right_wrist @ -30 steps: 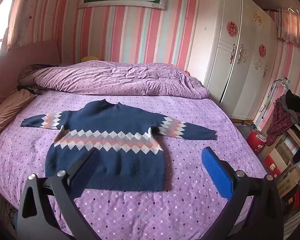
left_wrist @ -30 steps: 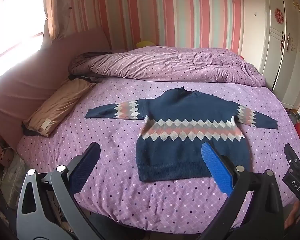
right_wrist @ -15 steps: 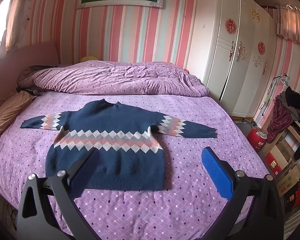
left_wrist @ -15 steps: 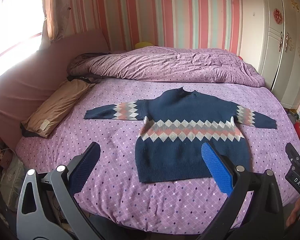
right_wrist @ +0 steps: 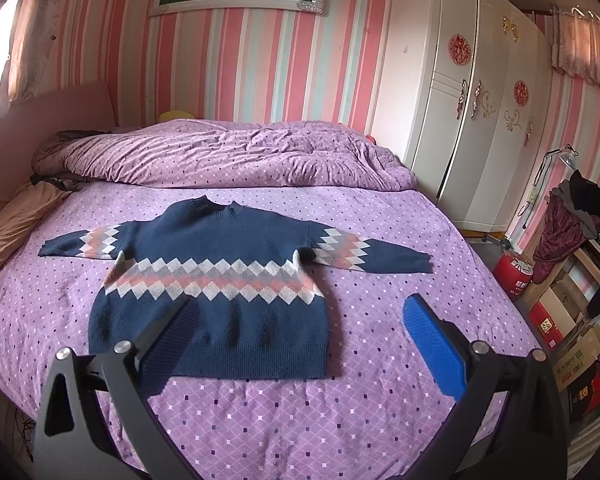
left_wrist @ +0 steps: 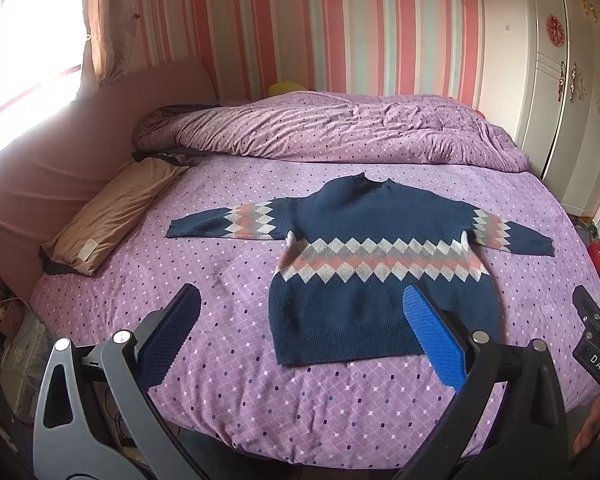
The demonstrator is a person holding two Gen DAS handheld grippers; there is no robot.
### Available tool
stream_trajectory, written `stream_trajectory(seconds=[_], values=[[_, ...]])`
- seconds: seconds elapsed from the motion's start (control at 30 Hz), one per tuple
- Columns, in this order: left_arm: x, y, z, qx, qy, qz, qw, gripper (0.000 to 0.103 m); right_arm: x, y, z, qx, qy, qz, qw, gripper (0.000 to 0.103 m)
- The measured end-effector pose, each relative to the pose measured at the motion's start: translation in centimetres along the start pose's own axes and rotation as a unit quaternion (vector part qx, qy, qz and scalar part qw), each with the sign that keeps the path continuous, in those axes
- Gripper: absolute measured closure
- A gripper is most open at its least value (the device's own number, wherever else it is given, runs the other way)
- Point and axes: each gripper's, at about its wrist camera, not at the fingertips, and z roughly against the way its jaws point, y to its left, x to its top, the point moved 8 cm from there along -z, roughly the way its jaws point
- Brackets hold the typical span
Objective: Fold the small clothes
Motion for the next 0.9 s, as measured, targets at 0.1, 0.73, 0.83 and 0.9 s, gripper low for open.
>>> stream_trajectory(seconds=[0.1, 0.73, 0.83, 0.9], values=[[-0.1, -0.1, -0.1, -0.003, 0.001, -0.002, 1.0000, 0.003, -0.2, 0.0, -0.1, 0.000, 0.000, 0.000, 1.000, 0.001], [-0.1, -0.4, -1.0, -0.020, 0.006, -0.002, 0.9998, 0.003, -0.4, -0.3, -0.7, -0.003, 0.003, 0.001, 1.000, 0.001], [0.0, -0.1, -1.4, -0.029, 0.008, 0.007, 0.9995, 0.003, -0.3, -0.2, -1.0, -0.005, 0.003, 0.001, 1.000, 0.001], [0.0, 0.3, -2.0, -0.024, 0.014, 0.013, 0.9995, 0.003, -0.4, -0.2, -1.3, -0.005, 0.004, 0.003, 1.000, 0.001]])
